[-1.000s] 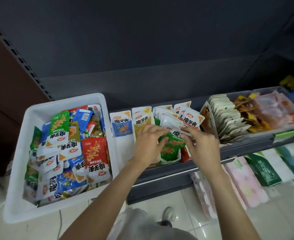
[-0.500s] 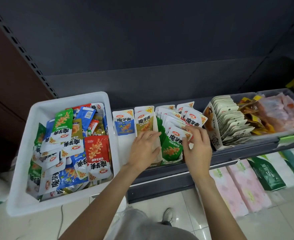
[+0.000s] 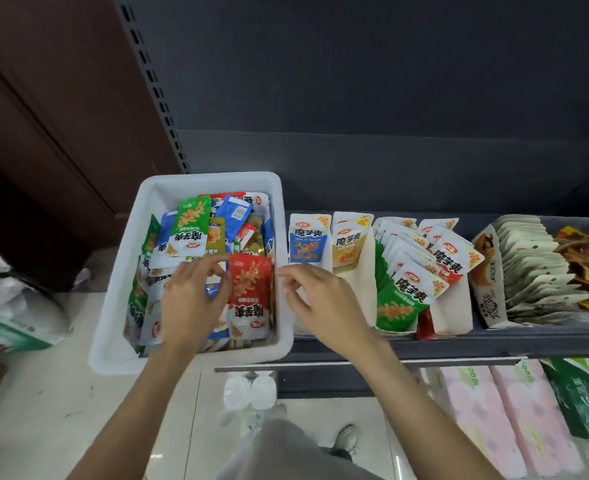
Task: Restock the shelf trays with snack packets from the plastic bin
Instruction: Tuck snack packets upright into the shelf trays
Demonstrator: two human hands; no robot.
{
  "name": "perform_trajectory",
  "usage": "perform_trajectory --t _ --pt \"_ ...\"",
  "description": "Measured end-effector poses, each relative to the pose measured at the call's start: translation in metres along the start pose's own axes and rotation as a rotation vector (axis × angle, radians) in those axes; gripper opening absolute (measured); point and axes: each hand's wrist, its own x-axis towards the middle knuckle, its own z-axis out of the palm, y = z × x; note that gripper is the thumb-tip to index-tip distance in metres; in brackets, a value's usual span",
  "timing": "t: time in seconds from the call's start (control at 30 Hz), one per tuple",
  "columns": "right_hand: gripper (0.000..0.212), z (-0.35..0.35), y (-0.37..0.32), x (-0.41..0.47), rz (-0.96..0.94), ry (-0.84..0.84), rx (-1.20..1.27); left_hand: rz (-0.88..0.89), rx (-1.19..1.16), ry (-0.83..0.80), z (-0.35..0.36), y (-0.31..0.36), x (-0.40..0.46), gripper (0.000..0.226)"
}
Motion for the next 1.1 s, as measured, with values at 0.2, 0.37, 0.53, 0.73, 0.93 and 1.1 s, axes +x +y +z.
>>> perform_trajectory --t 0.2,0.37,0.53,0.73,0.93,1.1 --pt "0.053 0.062 -0.018 0.055 -0.150 -0.445 -0.342 -0.145 0.158 -0.399 -0.004 -0.072 -0.003 0.056" --pt "0.051 0.071 -0.018 0.085 -0.334 -0.632 -0.541 -0.106 0.220 -0.508 -0.003 -0.080 -0.003 0.062" --pt "0.024 0.060 -0.021 0.102 -0.526 -0.641 -0.586 -0.129 0.253 -0.521 -0.004 -0.075 0.000 0.060" --pt "0.016 0.038 -0.013 0.108 -0.411 -0.628 -0.413 -0.133 0.176 -0.465 -0.004 -0.076 -0.001 0.050" --pt "0.021 0.036 -0.009 0.105 -0.173 -0.281 -0.189 -0.182 -0.083 -0.328 -0.002 -0.075 0.000 0.036" --pt "0.029 0.035 -0.017 0.097 0.325 -0.101 0.527 -0.439 -0.621 -0.251 -0.027 -0.035 0.006 0.046"
